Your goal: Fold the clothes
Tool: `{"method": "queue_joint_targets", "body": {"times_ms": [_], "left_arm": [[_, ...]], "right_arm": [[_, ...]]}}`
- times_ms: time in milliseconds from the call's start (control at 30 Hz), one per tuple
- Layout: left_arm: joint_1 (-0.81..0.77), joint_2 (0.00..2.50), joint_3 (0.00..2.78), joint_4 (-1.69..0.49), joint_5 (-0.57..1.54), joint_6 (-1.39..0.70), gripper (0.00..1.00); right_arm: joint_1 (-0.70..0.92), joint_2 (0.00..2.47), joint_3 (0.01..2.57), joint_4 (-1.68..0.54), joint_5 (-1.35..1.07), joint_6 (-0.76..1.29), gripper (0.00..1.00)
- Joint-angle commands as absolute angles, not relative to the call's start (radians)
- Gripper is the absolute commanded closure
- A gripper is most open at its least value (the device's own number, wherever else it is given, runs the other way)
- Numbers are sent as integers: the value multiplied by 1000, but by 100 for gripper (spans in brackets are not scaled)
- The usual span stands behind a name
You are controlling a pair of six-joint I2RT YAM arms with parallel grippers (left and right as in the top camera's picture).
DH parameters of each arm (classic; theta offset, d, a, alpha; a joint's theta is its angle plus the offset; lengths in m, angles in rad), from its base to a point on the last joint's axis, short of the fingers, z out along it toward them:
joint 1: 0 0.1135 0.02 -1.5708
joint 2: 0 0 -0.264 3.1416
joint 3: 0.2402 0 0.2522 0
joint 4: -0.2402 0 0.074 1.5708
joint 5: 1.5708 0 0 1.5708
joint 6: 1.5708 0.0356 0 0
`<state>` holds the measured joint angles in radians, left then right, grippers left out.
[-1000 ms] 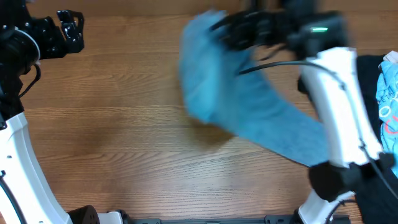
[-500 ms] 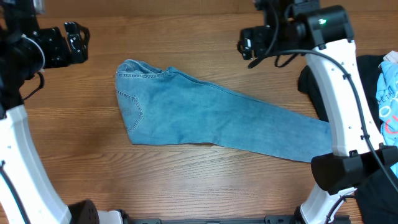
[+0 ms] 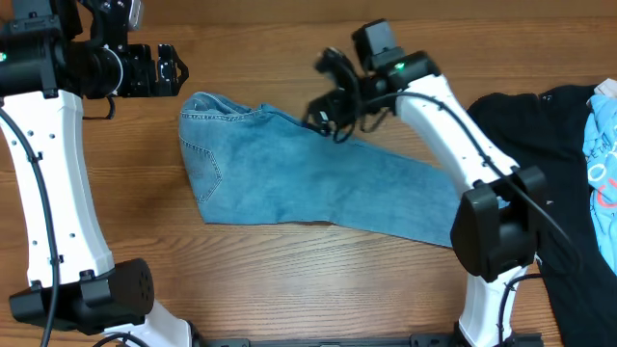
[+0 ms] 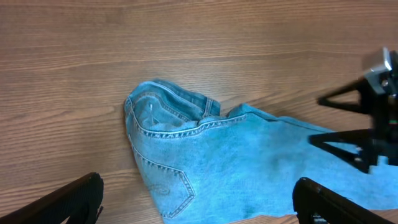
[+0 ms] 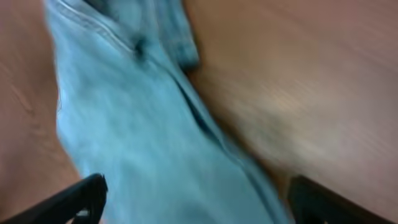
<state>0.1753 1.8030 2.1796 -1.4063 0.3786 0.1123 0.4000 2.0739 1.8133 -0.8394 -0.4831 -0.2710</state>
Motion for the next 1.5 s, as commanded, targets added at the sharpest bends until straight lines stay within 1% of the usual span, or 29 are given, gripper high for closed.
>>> {"method": "queue_joint_targets", "body": {"times_ms": [0, 133, 233, 367, 433, 467, 500, 533, 567, 600, 633, 667, 767, 867, 967, 1000, 1100, 1133, 1167, 1200, 1233, 1267, 1300, 1367, 1400, 1433, 1467], "left_arm": [[168, 1791, 2187, -1416, 403, 134, 0], [169, 1791, 2187, -1417, 412, 135, 0], [168, 1791, 2187, -1414, 413, 135, 0], [168, 1791, 2187, -1417, 434, 134, 0], [168, 1791, 2187, -1418, 447, 134, 0], [168, 1791, 2187, -1418, 447, 134, 0], [168, 1791, 2187, -1417, 447, 134, 0], [168, 1791, 2187, -1416, 447, 134, 0], [168, 1791, 2187, -1413, 447, 134, 0], [168, 1791, 2187, -1410, 447, 134, 0], [168, 1791, 2187, -1409, 447, 134, 0], [168, 1791, 2187, -1409, 446, 134, 0], [169, 1791, 2187, -1409, 445, 135, 0], [169, 1792, 2187, -1399, 437, 136, 0], [168, 1794, 2187, -1387, 437, 135, 0], [168, 1794, 2187, -1387, 437, 135, 0], [168, 1798, 2187, -1386, 437, 135, 0], [169, 1800, 2187, -1386, 437, 135, 0], [168, 1805, 2187, -1387, 437, 135, 0], [168, 1811, 2187, -1390, 438, 135, 0], [168, 1816, 2186, -1394, 438, 135, 0], [167, 1824, 2184, -1399, 439, 135, 0], [162, 1838, 2179, -1404, 439, 135, 0], [136, 1884, 2177, -1415, 448, 134, 0], [123, 1901, 2177, -1415, 451, 134, 0], [103, 1925, 2177, -1414, 454, 134, 0], [81, 1949, 2177, -1411, 459, 134, 0]], "right_arm": [[445, 2082, 1790, -694, -530, -348, 1], [478, 2122, 1790, -640, -606, -348, 2], [507, 2153, 1790, -609, -585, -349, 2], [516, 2230, 1790, -512, -549, -348, 1], [516, 2255, 1790, -493, -562, -348, 5], [516, 2256, 1790, -501, -582, -347, 11], [516, 2256, 1790, -507, -589, -344, 20], [516, 2255, 1790, -516, -597, -340, 35], [516, 2255, 1793, -534, -602, -340, 60], [516, 2255, 1796, -559, -599, -340, 74], [515, 2251, 1798, -585, -585, -340, 91], [509, 2244, 1802, -612, -567, -339, 96], [471, 2178, 1833, -722, -532, -337, 96], [401, 2026, 1862, -811, -531, -333, 96], [327, 1924, 1862, -839, -407, -284, 96], [302, 1918, 1862, -849, -354, -284, 96], [247, 1944, 1854, -868, -336, -285, 96], [233, 1957, 1852, -867, -319, -285, 94], [214, 1975, 1852, -867, -248, -284, 77], [199, 1987, 1852, -870, -194, -274, 70], [184, 1990, 1852, -871, -165, -252, 57], [167, 1991, 1852, -877, -165, -250, 53], [149, 1989, 1852, -888, -165, -250, 42], [125, 1987, 1853, -939, -182, -231, 28], [121, 1987, 1853, -976, -200, -231, 26], [118, 1987, 1852, -1017, -215, -228, 19], [115, 1988, 1852, -1065, -222, -176, 16]]}}
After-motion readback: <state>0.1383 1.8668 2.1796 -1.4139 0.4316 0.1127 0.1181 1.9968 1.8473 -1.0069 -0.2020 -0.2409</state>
